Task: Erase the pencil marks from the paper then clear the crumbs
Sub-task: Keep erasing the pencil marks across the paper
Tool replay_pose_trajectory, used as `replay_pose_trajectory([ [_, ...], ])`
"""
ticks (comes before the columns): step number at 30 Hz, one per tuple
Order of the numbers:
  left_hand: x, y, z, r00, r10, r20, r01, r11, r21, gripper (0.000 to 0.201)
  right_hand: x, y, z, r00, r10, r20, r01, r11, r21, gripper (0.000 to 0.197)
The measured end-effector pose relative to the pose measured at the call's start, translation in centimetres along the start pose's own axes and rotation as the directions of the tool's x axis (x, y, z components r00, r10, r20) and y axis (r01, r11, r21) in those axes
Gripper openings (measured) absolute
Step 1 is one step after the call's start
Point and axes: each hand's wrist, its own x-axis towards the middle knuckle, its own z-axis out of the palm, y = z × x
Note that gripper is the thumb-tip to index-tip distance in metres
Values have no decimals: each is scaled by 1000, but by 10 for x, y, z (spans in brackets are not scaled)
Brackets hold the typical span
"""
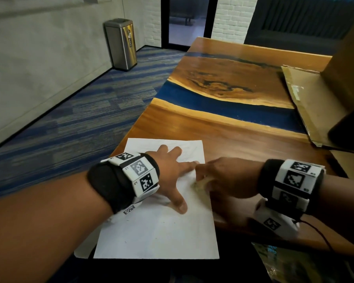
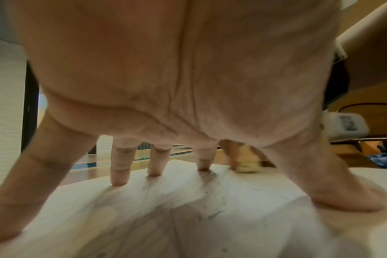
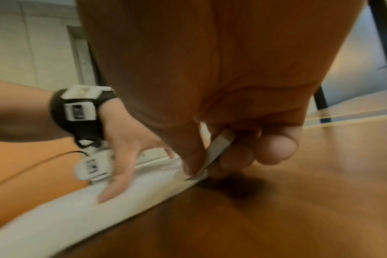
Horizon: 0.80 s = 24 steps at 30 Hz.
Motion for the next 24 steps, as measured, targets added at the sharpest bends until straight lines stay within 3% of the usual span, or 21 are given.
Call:
replay_pose_trajectory([
  [3, 0, 0, 1, 1000, -1, -11, 1, 1000, -3, 129, 5, 12, -4, 974, 150, -167, -159, 987, -38, 27],
  [7, -2, -1, 1, 1000, 0, -19, -1, 1000, -16, 131, 2, -7, 3, 1000, -30, -6, 30, 999, -18, 26],
  [8, -2, -1, 1, 1000, 0, -20, 0, 1000, -16, 131, 3, -7, 1, 1000, -26, 4, 26, 999, -25, 25],
  [12, -2, 1, 0, 1000, -2, -16, 2, 1000, 0, 131, 8, 9, -7, 974, 156, -163, -169, 983, -69, 27],
  [16, -3, 0, -1, 1000, -2, -12, 2, 1000, -11, 132, 4, -11, 1, 1000, -21, -17, 20, 998, -54, 26],
  [21, -3, 1, 0, 1000, 1, -16, -1, 1000, 0, 129, 11, 7, -8, 979, 149, -142, -162, 983, -83, 28],
  [24, -3, -1, 0, 1000, -3, -6, 3, 1000, -23, 131, 7, -13, -1, 999, 2, -46, -5, 997, -78, 31],
])
